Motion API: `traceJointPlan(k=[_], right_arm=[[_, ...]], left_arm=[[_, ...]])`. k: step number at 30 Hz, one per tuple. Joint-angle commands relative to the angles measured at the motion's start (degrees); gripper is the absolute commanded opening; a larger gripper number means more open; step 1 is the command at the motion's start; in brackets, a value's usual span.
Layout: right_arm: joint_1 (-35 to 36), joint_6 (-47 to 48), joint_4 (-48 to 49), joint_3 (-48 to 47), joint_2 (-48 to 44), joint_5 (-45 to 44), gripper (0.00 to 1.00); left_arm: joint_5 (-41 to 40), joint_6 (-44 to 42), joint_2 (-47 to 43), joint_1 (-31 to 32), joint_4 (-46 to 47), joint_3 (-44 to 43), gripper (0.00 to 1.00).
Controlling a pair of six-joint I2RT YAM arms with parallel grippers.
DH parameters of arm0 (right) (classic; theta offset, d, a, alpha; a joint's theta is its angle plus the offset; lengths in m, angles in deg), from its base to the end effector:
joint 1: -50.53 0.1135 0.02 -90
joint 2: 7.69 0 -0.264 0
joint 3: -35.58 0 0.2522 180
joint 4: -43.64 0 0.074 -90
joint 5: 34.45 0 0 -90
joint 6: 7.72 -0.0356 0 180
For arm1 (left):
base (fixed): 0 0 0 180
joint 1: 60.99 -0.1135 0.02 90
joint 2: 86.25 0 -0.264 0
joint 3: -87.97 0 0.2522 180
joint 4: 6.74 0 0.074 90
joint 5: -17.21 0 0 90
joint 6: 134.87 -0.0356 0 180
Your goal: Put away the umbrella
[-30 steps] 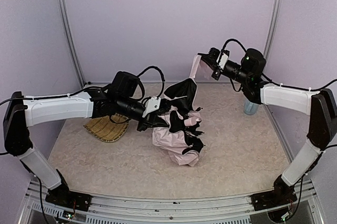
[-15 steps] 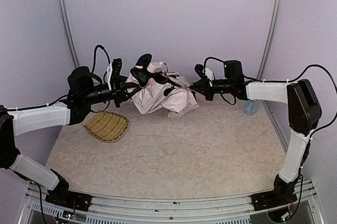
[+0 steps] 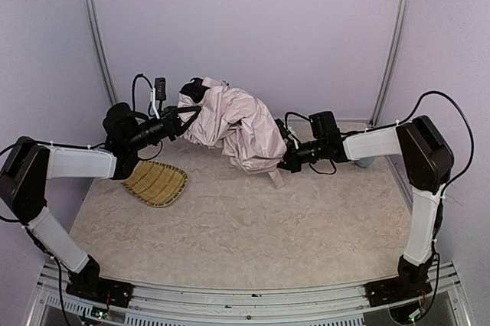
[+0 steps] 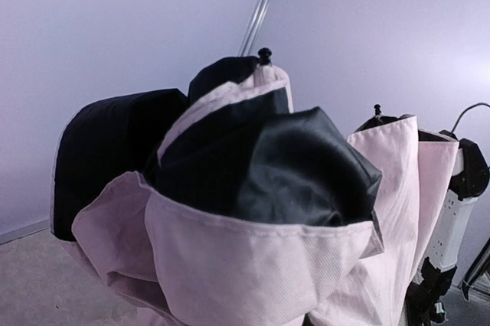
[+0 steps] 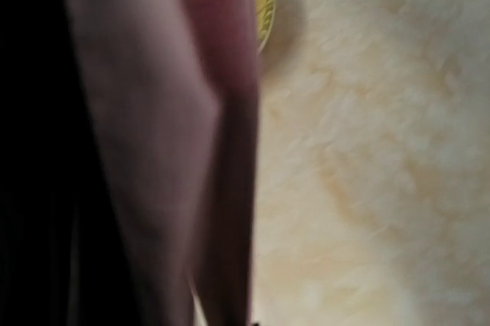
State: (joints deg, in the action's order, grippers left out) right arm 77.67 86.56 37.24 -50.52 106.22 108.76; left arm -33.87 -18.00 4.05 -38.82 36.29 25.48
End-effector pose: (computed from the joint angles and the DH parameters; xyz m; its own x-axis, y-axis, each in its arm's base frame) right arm 0.3687 0.2210 0.1836 -0.4346 -0.2730 -0.8583 -0.8975 0.2111 0.3873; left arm 0.3088 -0.1500 0.2865 -0.1696 -0.3106 -0.9353 0.8725 0.3939 -0.2890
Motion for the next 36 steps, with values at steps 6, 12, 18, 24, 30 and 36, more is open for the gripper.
traceJointPlan(k=[6,12,18,24,30,36], right_arm=[[3.8,-14.1,-4.8,3.8,1.9,0.2,0.0],[3.8,-18.8,-5.3,4.4,2.1,-3.5,0.02],[3.7,-19.7,-7.0,4.9,3.8,-6.2,0.05],[2.0,-16.9,-7.2,5.7,2.3,-10.3,0.0],[-2.5,-10.2,-10.6,-0.1,2.2,-23.3,0.0],[-9.3,-6.5,-14.1,-19.9,2.3,-33.2,0.0]], left_arm=[[-19.9,-9.8,-1.7,0.7,-3.7,-5.0,0.0],[-17.8,-14.1,-2.1,2.1,-6.9,-6.1,0.0],[-13.8,-14.3,-0.3,3.2,-8.6,-2.4,0.0],[-0.2,-16.0,-2.1,5.9,-4.5,-0.9,0.0],[22.0,-24.3,-3.8,8.9,-9.9,-1.7,0.0],[15.1,-60.1,-2.6,17.6,-55.2,-10.8,0.0]])
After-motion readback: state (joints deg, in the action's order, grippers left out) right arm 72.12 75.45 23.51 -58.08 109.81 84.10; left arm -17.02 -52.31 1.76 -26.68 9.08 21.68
